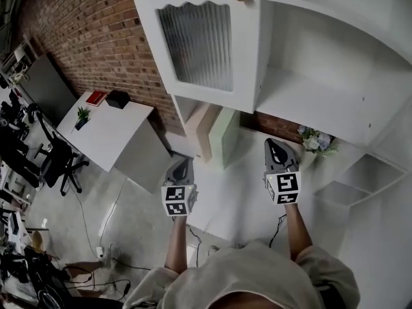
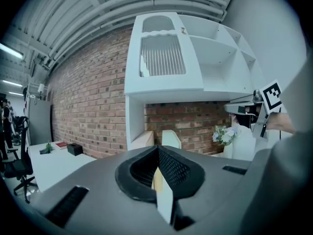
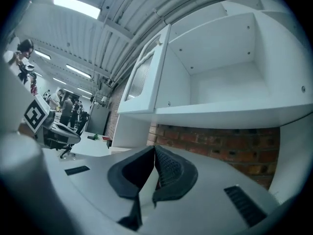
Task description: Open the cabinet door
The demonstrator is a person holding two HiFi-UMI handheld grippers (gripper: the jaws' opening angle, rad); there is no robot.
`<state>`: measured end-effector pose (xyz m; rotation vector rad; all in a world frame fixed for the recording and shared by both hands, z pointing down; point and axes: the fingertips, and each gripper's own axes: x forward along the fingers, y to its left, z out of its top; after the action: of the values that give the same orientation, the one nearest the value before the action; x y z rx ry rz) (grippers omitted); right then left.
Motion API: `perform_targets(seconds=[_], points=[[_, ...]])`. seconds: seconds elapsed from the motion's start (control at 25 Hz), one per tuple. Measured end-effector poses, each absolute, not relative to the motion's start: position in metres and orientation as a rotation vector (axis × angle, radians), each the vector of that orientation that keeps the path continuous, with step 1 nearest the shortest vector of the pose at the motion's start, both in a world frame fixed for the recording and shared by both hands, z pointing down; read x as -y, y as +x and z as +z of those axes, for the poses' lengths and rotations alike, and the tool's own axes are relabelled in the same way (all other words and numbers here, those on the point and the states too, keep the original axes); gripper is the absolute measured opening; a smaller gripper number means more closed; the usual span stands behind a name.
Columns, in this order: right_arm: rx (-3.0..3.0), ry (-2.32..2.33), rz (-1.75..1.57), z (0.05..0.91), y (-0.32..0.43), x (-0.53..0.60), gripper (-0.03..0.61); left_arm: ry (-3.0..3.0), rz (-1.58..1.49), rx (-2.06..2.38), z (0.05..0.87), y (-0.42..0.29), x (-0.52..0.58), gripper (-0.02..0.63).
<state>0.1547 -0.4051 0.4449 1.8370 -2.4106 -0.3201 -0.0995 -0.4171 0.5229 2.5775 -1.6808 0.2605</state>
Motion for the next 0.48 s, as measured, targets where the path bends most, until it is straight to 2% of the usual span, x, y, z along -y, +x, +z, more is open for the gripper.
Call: perform_targets(seconds=[0.08,0.36,0.48], points=[[2.424,1.847,-0.317,0.438,0.158,0.402,0.037,2.602,0.263,1.647,0.523,-0.09,0.42,0.026],[2.513,1.78,-0.414,0.396,0.136,0.408,0.181,2.65,0.264,1.589,0.521,-0.075,0.429,0.026],[2.527,1.749,-0.474,0.374,0.124,0.404,0.216,2.652,0.26,1.586,0.518,-0.076,0.419,0.026]])
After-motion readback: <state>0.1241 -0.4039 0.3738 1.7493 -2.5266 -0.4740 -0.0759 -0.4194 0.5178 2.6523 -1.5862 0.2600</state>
